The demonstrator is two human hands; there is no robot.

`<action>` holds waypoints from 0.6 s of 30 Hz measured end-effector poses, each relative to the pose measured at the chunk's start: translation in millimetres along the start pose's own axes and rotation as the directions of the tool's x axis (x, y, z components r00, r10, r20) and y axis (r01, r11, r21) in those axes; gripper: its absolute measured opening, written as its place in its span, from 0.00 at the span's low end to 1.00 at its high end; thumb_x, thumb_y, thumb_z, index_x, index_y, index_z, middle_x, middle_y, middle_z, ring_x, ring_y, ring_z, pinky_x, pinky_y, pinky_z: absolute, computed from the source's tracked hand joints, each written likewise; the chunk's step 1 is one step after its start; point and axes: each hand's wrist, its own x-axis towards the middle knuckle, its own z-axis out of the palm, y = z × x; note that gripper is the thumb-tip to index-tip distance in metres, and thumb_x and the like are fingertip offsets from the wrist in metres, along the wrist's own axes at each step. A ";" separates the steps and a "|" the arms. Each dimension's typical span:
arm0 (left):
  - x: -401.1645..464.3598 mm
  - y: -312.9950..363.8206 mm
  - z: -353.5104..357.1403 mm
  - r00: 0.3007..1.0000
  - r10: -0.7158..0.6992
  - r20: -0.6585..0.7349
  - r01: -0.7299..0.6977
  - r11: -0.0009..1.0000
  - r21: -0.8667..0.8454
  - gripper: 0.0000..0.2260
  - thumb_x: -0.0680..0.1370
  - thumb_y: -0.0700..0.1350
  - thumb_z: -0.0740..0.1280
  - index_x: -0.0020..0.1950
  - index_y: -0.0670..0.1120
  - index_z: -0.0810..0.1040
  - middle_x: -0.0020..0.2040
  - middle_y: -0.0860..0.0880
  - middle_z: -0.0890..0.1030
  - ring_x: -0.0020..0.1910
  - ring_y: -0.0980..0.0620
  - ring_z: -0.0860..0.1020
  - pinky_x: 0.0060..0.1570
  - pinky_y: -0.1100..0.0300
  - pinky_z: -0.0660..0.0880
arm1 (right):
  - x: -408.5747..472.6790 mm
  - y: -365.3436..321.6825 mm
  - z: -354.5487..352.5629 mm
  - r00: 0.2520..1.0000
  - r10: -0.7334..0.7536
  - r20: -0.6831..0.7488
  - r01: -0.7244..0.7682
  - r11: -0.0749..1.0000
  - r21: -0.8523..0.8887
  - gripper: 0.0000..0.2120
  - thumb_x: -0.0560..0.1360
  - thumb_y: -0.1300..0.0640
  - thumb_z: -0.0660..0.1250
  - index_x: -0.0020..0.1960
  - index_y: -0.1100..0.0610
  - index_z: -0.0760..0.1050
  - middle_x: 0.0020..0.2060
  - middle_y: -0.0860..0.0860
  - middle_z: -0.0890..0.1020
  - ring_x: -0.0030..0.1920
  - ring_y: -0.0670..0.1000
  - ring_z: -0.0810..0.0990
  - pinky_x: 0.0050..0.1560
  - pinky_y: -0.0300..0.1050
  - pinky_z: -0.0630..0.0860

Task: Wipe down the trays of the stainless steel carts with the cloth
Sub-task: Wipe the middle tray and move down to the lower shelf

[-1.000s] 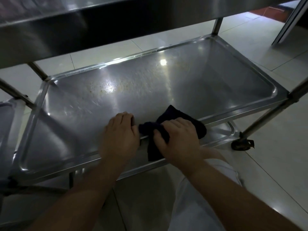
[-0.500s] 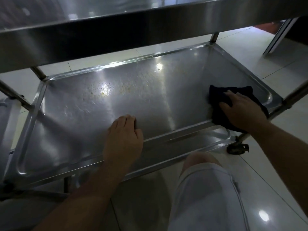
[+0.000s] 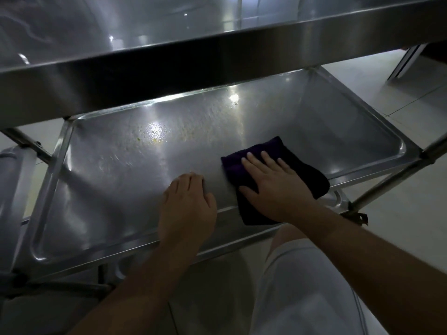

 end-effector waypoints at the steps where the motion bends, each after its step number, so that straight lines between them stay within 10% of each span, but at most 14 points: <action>1: 0.1 0.1 0.0 1.000 -0.004 0.003 0.004 1.000 -0.003 0.22 0.78 0.49 0.54 0.65 0.41 0.78 0.64 0.41 0.79 0.64 0.40 0.76 0.66 0.44 0.72 | 0.7 -2.1 2.2 1.000 -0.012 0.002 0.012 1.000 -0.006 0.33 0.83 0.36 0.49 0.84 0.46 0.46 0.83 0.43 0.48 0.83 0.50 0.43 0.82 0.54 0.43; 13: 8.0 4.1 -11.4 0.987 -0.088 0.137 0.090 0.996 -0.012 0.21 0.78 0.46 0.59 0.69 0.41 0.76 0.66 0.41 0.77 0.66 0.39 0.74 0.66 0.42 0.72 | 9.3 -10.7 4.4 0.997 0.055 -0.049 -0.051 0.996 0.078 0.24 0.86 0.44 0.51 0.80 0.47 0.62 0.79 0.45 0.65 0.81 0.52 0.57 0.81 0.56 0.53; 18: 6.3 14.6 -34.0 0.939 -0.100 0.330 0.092 0.995 0.039 0.09 0.75 0.39 0.62 0.44 0.40 0.82 0.37 0.39 0.80 0.36 0.38 0.81 0.38 0.49 0.80 | -9.5 -21.2 -10.6 0.981 0.009 -0.194 0.008 0.996 0.089 0.06 0.78 0.57 0.72 0.54 0.58 0.83 0.50 0.55 0.87 0.54 0.59 0.85 0.60 0.57 0.79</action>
